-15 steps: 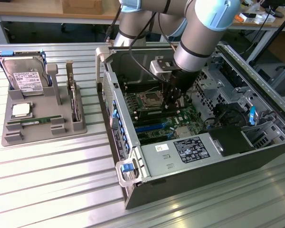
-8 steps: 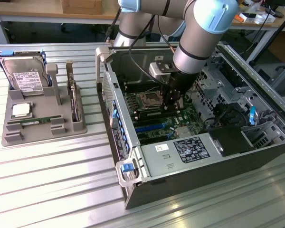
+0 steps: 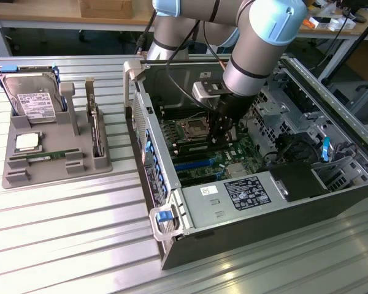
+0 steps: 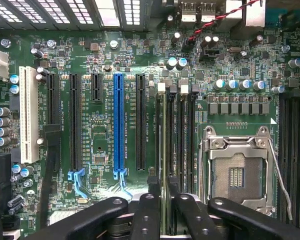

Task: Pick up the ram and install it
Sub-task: 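Insert the ram into the slot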

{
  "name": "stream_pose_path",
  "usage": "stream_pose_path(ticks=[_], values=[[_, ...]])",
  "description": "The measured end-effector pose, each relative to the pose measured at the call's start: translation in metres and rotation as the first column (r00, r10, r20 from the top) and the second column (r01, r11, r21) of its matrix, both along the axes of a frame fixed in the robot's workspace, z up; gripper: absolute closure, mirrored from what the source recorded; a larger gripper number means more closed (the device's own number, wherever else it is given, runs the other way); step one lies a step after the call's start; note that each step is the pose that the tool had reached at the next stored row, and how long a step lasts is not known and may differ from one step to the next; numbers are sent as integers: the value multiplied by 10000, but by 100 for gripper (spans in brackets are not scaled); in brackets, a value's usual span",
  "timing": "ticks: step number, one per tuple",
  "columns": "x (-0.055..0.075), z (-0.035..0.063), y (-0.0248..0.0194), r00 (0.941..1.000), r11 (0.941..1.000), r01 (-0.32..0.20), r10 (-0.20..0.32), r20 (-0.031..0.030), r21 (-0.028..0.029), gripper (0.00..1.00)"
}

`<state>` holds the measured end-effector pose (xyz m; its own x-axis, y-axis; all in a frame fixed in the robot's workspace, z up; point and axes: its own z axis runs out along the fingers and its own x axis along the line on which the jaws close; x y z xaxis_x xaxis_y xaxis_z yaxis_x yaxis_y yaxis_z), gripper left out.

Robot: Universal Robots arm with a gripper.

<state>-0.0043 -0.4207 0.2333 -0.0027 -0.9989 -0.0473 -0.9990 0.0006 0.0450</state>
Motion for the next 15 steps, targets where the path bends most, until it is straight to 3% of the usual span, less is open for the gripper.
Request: stream_pose_path(ticks=[2, 4, 5, 10, 13, 15], values=[[0, 105, 23, 10000, 10000, 0, -1, 22, 3, 80], [5, 136, 48, 10000, 10000, -9, 9, 33, 2, 82], [85, 132, 45, 10000, 10000, -49, 49, -29, 2, 90], [573, 78, 37, 9991, 9999, -137, 136, -405, -28, 90], [829, 75, 22, 9985, 9999, -168, 166, -514, -38, 90], [905, 148, 21, 9985, 9998, -172, 170, -520, -38, 90]])
